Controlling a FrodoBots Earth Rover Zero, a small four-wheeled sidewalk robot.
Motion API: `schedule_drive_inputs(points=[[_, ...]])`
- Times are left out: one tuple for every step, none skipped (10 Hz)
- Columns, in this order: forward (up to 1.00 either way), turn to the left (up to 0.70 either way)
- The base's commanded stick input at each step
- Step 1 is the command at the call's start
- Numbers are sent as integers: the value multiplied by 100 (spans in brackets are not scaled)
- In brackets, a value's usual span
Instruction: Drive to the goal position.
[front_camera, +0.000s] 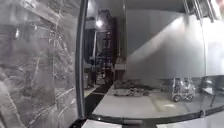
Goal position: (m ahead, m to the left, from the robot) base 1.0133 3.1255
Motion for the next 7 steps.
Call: schedule_drive_inputs(points=[[-45, 0], [-39, 0], [0, 0], [0, 0], [0, -42], [0, -45], [0, -45]])
